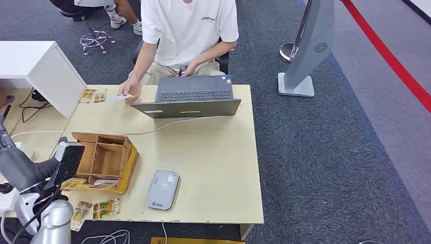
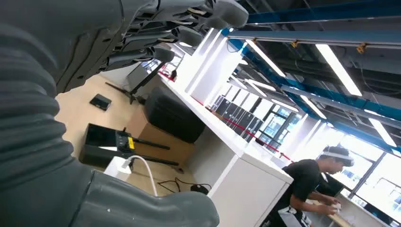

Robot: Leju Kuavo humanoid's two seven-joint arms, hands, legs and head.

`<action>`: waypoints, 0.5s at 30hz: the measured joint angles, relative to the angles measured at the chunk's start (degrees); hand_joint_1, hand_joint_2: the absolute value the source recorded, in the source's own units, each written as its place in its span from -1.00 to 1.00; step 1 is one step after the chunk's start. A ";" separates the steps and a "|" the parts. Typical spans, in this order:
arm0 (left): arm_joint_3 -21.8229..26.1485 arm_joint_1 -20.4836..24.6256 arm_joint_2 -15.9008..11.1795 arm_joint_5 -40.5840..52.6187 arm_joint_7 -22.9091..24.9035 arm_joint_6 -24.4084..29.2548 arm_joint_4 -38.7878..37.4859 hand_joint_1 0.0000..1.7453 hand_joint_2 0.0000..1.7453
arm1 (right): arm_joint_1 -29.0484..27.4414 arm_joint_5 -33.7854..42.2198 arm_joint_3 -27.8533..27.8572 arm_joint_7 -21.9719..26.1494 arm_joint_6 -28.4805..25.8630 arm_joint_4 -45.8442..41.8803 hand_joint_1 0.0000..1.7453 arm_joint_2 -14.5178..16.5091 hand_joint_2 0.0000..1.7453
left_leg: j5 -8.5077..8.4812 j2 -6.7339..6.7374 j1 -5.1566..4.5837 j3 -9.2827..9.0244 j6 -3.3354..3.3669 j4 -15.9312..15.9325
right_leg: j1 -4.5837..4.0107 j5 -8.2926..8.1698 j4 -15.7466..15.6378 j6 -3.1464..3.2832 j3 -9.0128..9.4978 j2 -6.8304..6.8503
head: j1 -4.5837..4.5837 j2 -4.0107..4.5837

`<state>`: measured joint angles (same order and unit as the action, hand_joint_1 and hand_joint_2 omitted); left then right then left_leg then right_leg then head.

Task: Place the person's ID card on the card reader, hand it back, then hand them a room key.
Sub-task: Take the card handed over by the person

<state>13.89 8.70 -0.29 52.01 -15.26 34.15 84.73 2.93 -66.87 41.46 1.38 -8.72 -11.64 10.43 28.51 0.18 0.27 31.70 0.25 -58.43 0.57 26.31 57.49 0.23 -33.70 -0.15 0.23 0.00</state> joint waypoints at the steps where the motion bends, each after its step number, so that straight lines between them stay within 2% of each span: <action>1: -0.26 0.54 -0.25 0.54 0.38 -0.14 -0.60 -1.00 1.00 | 0.02 -0.05 0.00 -0.01 0.05 0.01 -1.00 0.00 1.00 | 0.00 0.00 0.00 0.00 0.00 0.00 | 0.00 0.00 0.00 0.00 0.00 0.00 | 0.00 0.00; 15: -7.39 14.96 -6.11 15.94 10.94 -3.63 -16.57 -1.00 1.00 | 0.12 -1.45 0.00 -0.83 0.55 0.08 -1.00 0.00 1.00 | -0.05 0.02 0.00 0.00 -0.02 -0.02 | -0.01 -0.04 0.02 0.04 -0.01 -0.05 | 0.00 0.00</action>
<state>6.50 23.65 -6.41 67.96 -4.32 30.52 68.16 3.06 -68.32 41.46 0.55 -8.17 -11.56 10.43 28.46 0.20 0.27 31.70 0.24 -58.45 0.56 26.27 57.50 0.27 -33.72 -0.20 0.23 0.00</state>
